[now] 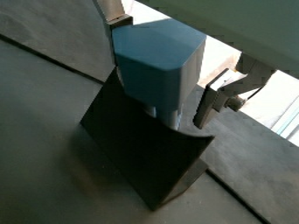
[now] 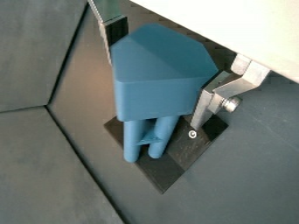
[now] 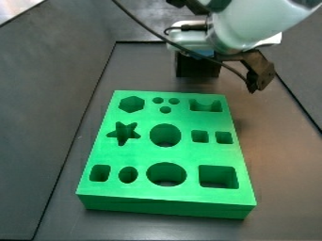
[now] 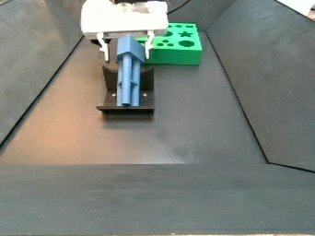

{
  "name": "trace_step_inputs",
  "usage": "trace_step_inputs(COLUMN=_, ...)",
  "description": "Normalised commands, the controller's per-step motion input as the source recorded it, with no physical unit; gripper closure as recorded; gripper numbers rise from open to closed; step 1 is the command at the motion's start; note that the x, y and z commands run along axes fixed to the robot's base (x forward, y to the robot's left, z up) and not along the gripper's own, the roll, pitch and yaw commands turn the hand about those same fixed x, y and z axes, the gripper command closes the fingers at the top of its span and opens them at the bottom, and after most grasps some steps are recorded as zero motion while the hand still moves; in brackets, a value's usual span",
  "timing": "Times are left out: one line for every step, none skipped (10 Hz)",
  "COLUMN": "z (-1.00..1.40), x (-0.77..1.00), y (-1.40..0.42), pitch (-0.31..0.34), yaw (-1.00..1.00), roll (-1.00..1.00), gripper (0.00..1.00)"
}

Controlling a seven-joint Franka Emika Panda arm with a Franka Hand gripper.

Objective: Pick up the 3 prong object. Move up. Place the 3 prong object on the fixture. Regrasp the 3 prong object. Move to above the board. Insert the 3 prong object.
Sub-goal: Regrasp the 3 prong object, then move to above the board.

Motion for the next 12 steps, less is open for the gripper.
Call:
trace_step_inputs(z=0.0, x=0.0, y=0.0, pitch=0.0, yaw=0.0, roll=0.0, gripper=1.0)
trace_step_inputs(z=1.0, x=-0.14, y=0.29, pitch=-0.184, yaw=-0.24, roll=0.13, gripper=1.0)
trace_step_inputs(z=1.0, x=-0.15, y=0.28, pitch=-0.191, yaw=-0.24, roll=0.1, gripper=1.0)
trace_step_inputs(z=1.0, x=-0.15, y=0.27, pitch=-0.187, yaw=-0.25, roll=0.06, gripper=1.0)
trace_step_inputs(z=1.0, x=-0.15, y=0.26, pitch=-0.163, yaw=-0.25, roll=0.03, gripper=1.0)
trace_step_inputs(z=1.0, x=-0.14, y=0.26, pitch=-0.12, yaw=-0.26, roll=-0.01, gripper=1.0)
trace_step_inputs(z=1.0, x=-0.14, y=0.25, pitch=-0.069, yaw=-0.26, roll=-0.04, gripper=1.0)
trace_step_inputs(z=1.0, x=-0.15, y=0.25, pitch=-0.034, yaw=-0.24, roll=-0.06, gripper=1.0)
trace_step_inputs(z=1.0, x=-0.15, y=0.23, pitch=0.013, yaw=-0.21, roll=-0.08, gripper=1.0)
trace_step_inputs(z=1.0, x=-0.15, y=0.22, pitch=0.046, yaw=-0.18, roll=-0.09, gripper=1.0)
trace_step_inputs(z=1.0, x=-0.15, y=0.21, pitch=0.062, yaw=-0.15, roll=-0.1, gripper=1.0)
trace_step_inputs(z=1.0, x=-0.14, y=0.19, pitch=0.08, yaw=-0.11, roll=-0.11, gripper=1.0)
